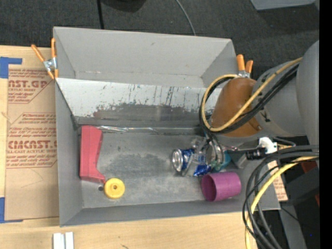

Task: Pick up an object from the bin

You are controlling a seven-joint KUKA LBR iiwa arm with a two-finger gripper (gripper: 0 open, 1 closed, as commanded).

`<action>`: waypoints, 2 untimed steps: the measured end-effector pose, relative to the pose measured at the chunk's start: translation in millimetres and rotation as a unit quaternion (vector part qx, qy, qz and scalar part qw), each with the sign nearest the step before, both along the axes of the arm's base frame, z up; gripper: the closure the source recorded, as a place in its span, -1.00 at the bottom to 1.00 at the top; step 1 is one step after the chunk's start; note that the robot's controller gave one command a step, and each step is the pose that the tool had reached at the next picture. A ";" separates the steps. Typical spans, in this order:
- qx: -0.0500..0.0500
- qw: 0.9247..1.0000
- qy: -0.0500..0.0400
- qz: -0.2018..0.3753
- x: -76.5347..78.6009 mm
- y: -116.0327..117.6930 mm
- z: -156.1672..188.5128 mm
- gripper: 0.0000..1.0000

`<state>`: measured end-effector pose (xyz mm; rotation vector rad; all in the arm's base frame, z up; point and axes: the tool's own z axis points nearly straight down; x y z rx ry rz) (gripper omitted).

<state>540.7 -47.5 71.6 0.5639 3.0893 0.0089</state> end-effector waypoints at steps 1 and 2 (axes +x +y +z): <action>0.003 1.000 0.006 0.006 10.6 -0.7 84.7 1.00; 0.003 1.000 0.006 0.006 10.6 -0.8 84.7 1.00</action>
Offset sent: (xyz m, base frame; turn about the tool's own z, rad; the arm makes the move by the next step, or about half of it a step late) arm 0.0000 0.0000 0.0000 0.0000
